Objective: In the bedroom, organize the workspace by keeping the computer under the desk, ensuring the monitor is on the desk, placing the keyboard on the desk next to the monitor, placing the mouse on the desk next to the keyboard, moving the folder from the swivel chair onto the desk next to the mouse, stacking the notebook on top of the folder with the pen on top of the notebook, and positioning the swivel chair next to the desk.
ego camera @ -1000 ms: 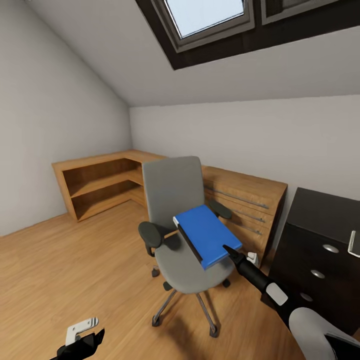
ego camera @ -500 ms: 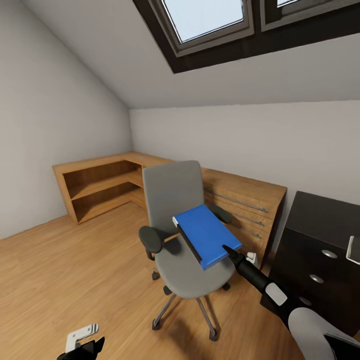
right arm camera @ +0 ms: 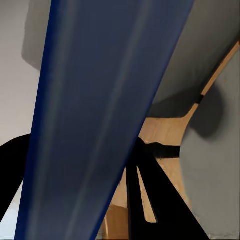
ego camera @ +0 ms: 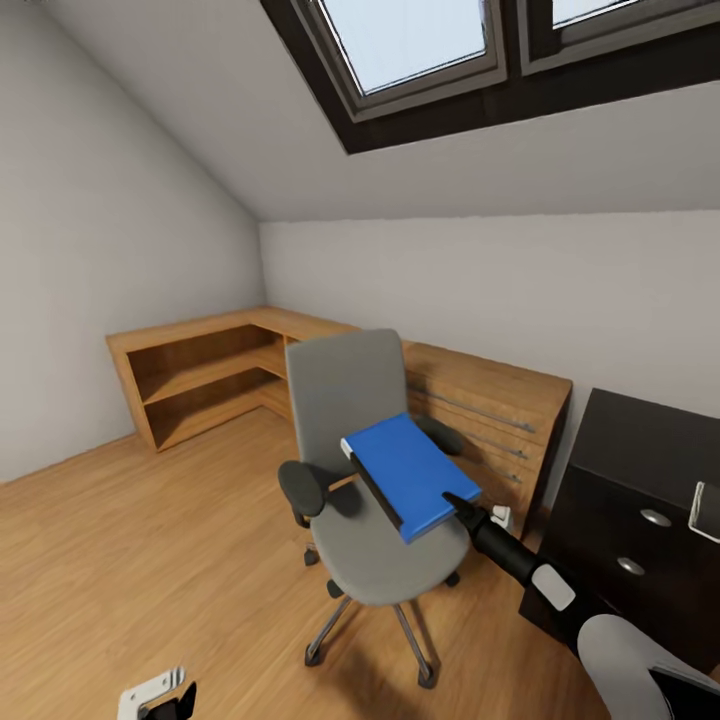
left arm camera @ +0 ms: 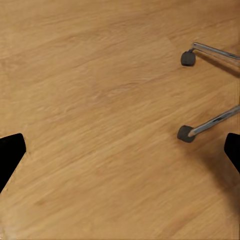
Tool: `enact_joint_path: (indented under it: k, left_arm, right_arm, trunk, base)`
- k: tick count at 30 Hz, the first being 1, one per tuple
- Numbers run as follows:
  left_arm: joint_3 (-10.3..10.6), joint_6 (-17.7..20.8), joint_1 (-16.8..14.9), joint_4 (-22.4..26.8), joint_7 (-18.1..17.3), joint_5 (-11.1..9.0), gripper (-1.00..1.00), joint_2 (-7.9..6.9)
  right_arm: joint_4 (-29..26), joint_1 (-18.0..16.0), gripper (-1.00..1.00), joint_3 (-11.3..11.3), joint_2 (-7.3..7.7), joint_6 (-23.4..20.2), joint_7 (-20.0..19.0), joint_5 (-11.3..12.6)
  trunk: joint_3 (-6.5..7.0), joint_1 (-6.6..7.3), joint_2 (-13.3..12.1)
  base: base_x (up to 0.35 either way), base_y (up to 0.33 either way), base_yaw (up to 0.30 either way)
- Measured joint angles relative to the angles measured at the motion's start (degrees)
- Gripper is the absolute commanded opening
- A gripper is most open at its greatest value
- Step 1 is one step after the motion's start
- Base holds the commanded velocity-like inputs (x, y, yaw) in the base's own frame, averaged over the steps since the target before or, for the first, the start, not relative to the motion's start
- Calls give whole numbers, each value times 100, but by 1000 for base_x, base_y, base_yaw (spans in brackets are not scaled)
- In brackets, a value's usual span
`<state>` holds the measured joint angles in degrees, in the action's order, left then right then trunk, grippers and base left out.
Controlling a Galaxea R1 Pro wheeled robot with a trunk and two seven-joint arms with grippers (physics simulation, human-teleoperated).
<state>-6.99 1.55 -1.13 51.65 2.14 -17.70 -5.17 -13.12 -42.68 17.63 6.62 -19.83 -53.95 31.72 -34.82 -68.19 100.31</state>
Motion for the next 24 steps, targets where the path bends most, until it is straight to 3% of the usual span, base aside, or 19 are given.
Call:
enact_joint_path:
  k: [6, 11, 17, 24]
  left_arm:
    - [-11, -317, 1, -259, 18, -3, 100, 2]
    - [1, -390, 1, -483, 15, -4, 100, 25]
    - [-3, -441, 1, -546, 14, 2, 100, 126]
    - [21, -892, 1, -868, 16, 5, 100, 172]
  right_arm:
    - [-406, -1, -100, -12, 23, -546, 14, 5]
    - [-726, 0, -100, -21, 177, -1107, 26, 14]
    - [-863, 0, -100, -27, 251, -1292, 130, 6]
    - [-1143, 0, -100, -29, 283, -1574, 444, 1]
  trunk:
    - [108, 132, -241]
    - [198, 242, -441]
    - [305, 373, -682]
    - [431, 527, -963]
  base:
    - [0, 0, 0]
    - [0, 0, 0]
    - [0, 0, 0]
    - [0, 0, 0]
